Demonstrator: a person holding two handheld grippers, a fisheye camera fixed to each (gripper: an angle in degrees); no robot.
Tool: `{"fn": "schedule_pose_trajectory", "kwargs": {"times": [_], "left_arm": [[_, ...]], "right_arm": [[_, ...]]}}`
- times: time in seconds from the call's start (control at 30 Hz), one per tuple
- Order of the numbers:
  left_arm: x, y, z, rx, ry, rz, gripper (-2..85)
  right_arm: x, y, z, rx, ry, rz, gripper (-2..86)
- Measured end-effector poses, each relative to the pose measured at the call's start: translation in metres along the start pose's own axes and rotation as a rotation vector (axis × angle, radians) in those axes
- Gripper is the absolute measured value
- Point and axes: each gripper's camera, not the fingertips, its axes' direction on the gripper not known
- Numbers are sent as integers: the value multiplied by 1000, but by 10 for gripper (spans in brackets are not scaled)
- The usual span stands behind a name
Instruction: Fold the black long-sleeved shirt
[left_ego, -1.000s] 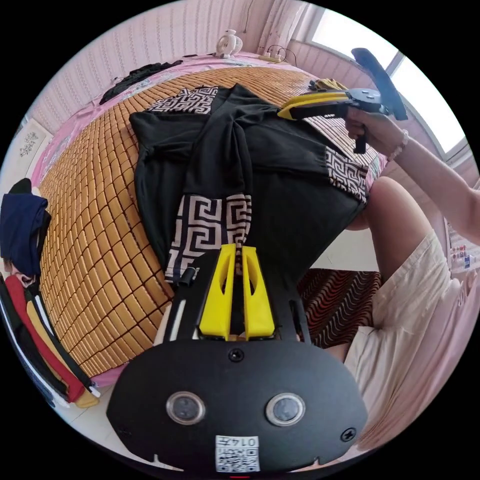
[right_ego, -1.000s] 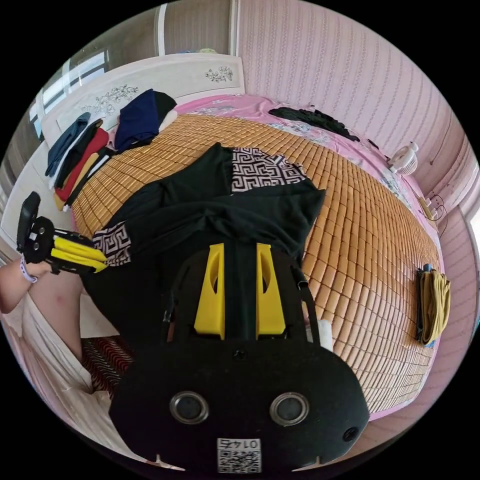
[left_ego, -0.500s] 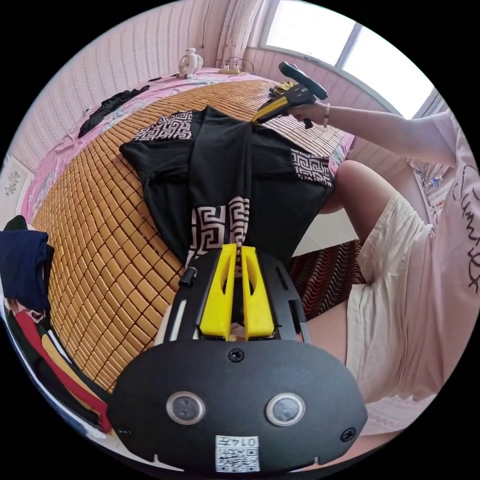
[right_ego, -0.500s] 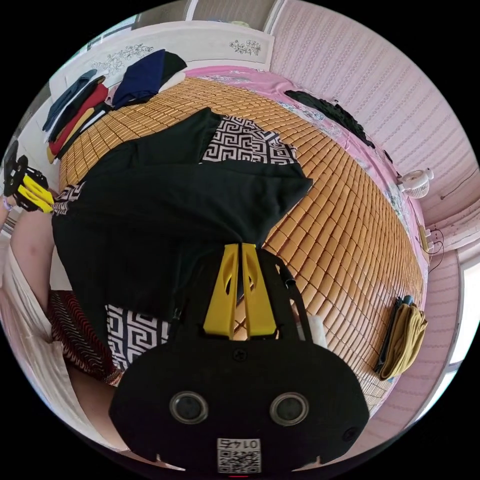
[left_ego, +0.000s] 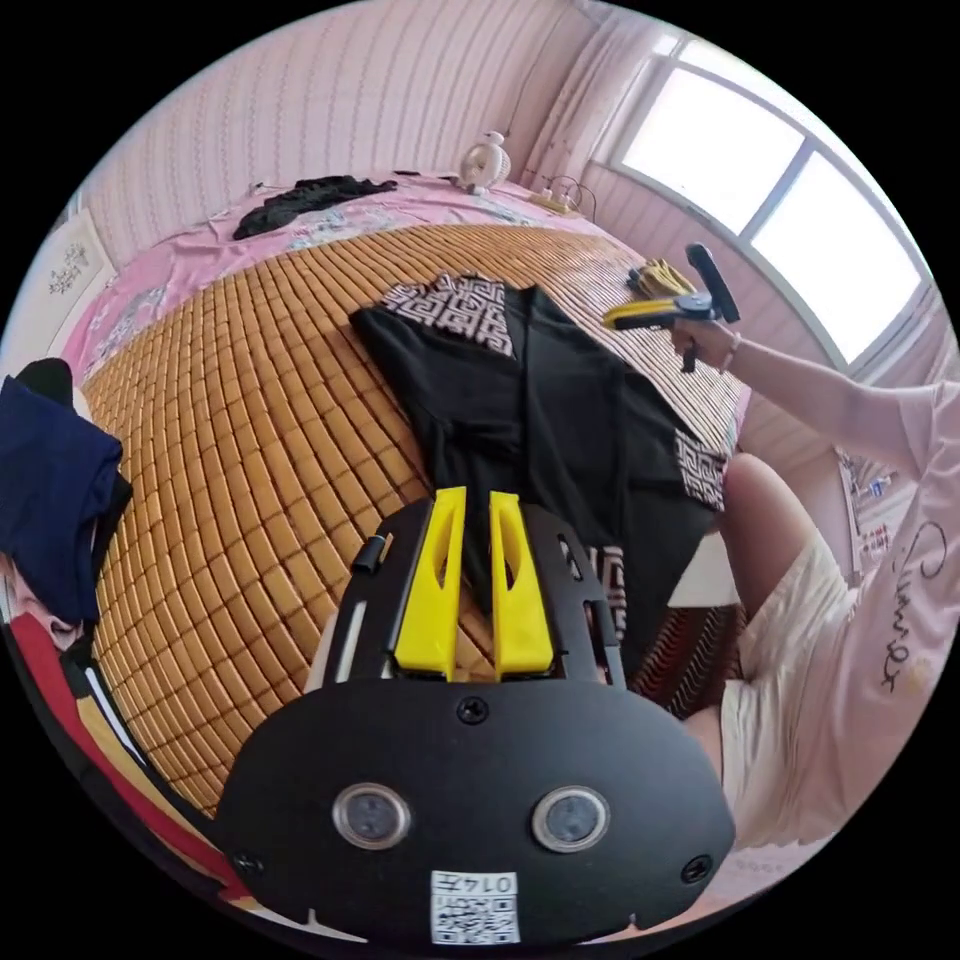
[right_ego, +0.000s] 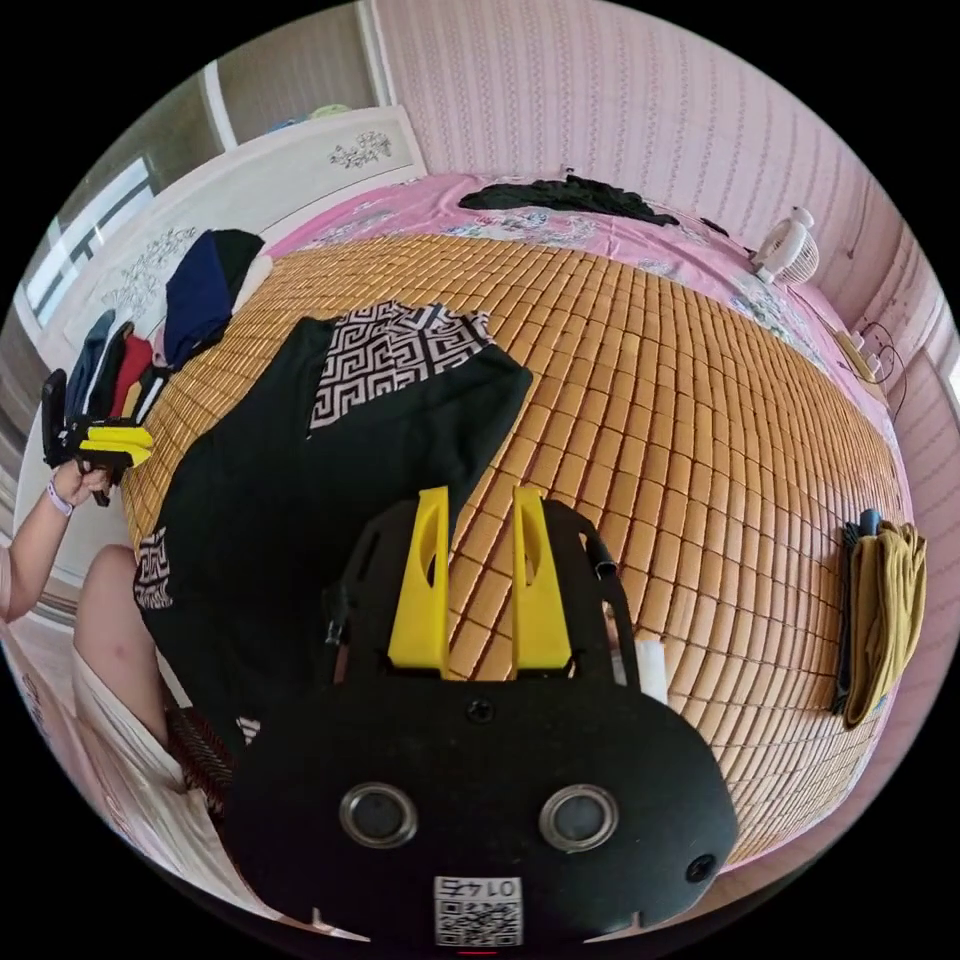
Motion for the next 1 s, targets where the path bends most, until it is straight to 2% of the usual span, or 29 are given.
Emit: {"fn": "schedule_pose_trajectory", "kwargs": {"times": [0.1, 0.2, 0.27, 0.33, 0.4, 0.47, 0.53, 0.6, 0.7, 0.8, 0.87, 1.0], "left_arm": [[-44, -37, 19, 139, -2, -140, 64], [-74, -73, 52, 103, -1, -222, 101], [-87, -88, 71, 80, -2, -279, 118], [-99, -100, 91, 39, 35, -335, 123], [-107, -111, 105, 31, 50, -370, 91], [-111, -119, 108, 21, 101, -350, 27], [-117, -126, 110, -13, 86, -378, 5], [-124, -133, 96, 69, 38, -406, -4], [-132, -143, 70, 210, 92, -463, -8], [-124, -148, 41, 284, 139, -404, -8], [-113, -142, 22, 292, 152, -312, -8], [-72, -83, -21, 253, 209, -99, -4]], "right_arm": [[20, -31, 18, 39, -67, 108, 110], [36, -56, 40, 24, -68, 185, 109], [47, -72, 56, -63, -49, 234, 80], [51, -80, 55, -41, -80, 197, 42], [56, -88, 53, -23, -131, 188, 28], [60, -100, 45, -3, -109, 147, 18], [65, -110, 36, 34, -80, 129, 14], [73, -120, 24, 86, -63, 152, 12], [83, -135, 2, 160, -78, 186, 11], [79, -136, -24, 230, -87, 136, 11], [73, -120, -47, 276, -174, 85, 12], [51, -58, -79, 296, -321, -38, 15]]}}
